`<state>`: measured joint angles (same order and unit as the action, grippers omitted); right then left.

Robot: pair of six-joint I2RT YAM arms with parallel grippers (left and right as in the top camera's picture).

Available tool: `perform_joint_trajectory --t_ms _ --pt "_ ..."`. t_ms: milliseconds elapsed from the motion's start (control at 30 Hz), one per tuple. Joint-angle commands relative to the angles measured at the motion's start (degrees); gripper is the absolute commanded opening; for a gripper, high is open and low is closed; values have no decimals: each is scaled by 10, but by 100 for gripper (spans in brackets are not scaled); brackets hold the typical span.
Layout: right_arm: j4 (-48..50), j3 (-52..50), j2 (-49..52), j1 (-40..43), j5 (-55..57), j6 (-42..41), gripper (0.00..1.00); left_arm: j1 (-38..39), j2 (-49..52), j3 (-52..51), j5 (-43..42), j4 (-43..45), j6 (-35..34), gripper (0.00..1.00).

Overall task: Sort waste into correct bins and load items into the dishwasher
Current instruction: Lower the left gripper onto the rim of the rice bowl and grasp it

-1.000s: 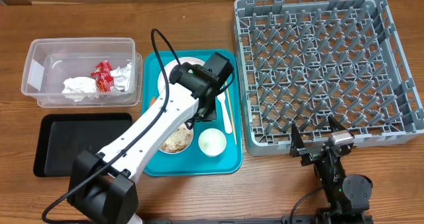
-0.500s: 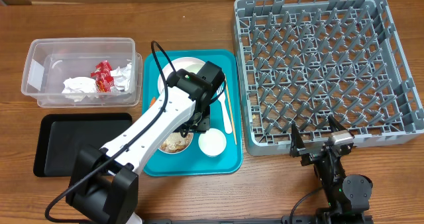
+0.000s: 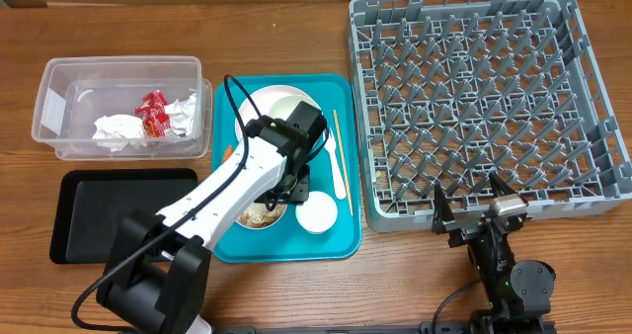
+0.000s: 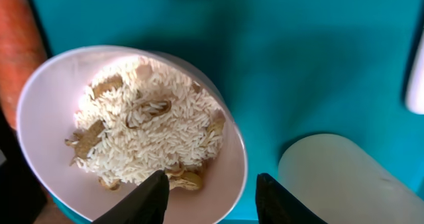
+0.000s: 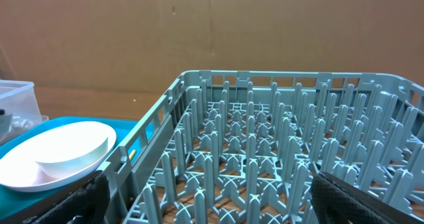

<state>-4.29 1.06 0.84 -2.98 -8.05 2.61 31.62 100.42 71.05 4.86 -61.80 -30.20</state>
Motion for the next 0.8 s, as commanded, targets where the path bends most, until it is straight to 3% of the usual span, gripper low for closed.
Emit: perform_joint_trajectory --t_ms 0,300,767 --pt "3 -6 -5 3 5 2 100 -3 1 -6 -9 4 9 45" --pt "3 -6 -5 3 5 2 100 -2 1 -26 -4 51 19 50" --pt "3 -6 -5 3 5 2 100 -1 1 -27 -4 65 19 43"
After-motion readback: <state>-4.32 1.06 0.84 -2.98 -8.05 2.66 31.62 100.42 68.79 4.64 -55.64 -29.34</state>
